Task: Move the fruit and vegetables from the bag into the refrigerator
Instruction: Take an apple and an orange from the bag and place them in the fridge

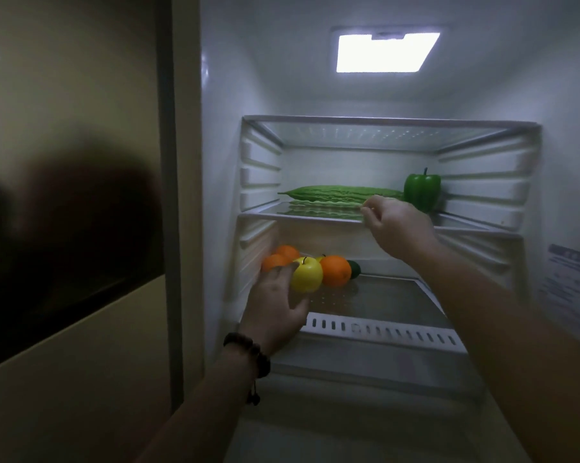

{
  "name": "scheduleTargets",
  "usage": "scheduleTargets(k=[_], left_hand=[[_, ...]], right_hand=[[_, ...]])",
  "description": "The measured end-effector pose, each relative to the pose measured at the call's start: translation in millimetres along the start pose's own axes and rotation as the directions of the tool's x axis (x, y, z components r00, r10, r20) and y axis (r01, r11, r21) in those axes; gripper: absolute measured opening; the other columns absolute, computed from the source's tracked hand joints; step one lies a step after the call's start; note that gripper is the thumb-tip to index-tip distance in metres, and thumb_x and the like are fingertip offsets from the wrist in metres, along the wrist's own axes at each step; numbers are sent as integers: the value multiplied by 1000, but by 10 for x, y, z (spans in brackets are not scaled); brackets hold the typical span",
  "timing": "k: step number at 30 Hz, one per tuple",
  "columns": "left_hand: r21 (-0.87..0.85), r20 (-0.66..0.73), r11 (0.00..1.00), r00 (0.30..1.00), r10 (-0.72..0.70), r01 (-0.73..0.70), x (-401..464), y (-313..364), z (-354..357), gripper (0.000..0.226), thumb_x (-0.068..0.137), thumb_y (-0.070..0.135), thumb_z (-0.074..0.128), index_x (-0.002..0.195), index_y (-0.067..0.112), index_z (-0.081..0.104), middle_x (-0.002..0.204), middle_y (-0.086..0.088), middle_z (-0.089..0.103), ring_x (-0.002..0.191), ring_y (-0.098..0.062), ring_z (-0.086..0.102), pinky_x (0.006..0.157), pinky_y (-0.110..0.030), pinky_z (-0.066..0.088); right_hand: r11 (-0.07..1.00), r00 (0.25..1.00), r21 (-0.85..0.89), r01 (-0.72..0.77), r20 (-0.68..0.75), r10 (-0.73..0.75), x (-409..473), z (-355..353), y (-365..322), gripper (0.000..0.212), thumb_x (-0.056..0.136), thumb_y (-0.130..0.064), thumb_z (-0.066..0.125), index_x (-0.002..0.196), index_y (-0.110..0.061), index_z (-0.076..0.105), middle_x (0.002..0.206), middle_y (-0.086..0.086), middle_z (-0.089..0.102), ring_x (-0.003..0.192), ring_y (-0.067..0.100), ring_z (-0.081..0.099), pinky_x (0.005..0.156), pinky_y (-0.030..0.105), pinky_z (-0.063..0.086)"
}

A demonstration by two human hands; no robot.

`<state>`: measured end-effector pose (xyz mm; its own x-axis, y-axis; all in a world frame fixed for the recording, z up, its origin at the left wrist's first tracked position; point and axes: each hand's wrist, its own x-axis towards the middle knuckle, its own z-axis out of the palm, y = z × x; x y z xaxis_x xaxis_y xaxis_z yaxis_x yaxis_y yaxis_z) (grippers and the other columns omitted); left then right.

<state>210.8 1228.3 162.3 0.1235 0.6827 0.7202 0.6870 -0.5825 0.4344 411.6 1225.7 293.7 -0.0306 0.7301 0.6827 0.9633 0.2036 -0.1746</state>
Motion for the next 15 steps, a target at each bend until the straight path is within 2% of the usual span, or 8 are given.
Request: scheduleTargets(k=[3, 6, 8, 10, 15], left_hand=[[-9, -16, 999, 999, 43, -44, -282, 92, -91, 52, 83, 35, 61, 130, 17, 50, 120, 0, 58, 111, -17, 50, 95, -32, 43], [-39, -2, 997, 997, 71, -71, -643, 253, -163, 52, 83, 33, 62, 130, 13, 51, 120, -3, 58, 112, -19, 51, 98, -35, 42], [-65, 34, 994, 996, 86, -84, -933, 379, -199, 55, 84, 36, 60, 132, 12, 49, 126, -4, 56, 119, -19, 48, 104, -36, 38], [-89, 93, 992, 990, 102, -94, -1260, 494, -224, 58, 84, 39, 59, 135, 14, 46, 131, -3, 53, 123, -18, 44, 107, -35, 35], [-171, 242, 979, 959, 151, -111, -2103, 823, -205, 61, 86, 39, 57, 140, 18, 38, 132, 1, 49, 122, -14, 42, 104, -27, 31]], right_hand=[[988, 994, 131, 79, -91, -68, -347, -5, -36, 27, 93, -25, 50, 117, -17, 58, 114, 9, 61, 108, 26, 53, 90, 36, 44], [980, 987, 182, 82, -152, -54, -884, -72, -125, 31, 89, -18, 57, 119, -15, 58, 119, 9, 57, 115, 25, 49, 95, 30, 36], [977, 987, 212, 31, -162, 3, -1338, -145, -196, 32, 88, -18, 58, 120, -14, 57, 119, 8, 56, 114, 24, 49, 94, 27, 35], [977, 983, 209, -33, -172, 70, -1852, -204, -243, 33, 88, -21, 56, 120, -14, 57, 119, 8, 55, 113, 25, 49, 96, 31, 38], [951, 948, 158, -267, -134, 289, -3244, -255, -256, 31, 88, -23, 52, 117, -15, 58, 114, 6, 53, 104, 21, 53, 87, 24, 39]])
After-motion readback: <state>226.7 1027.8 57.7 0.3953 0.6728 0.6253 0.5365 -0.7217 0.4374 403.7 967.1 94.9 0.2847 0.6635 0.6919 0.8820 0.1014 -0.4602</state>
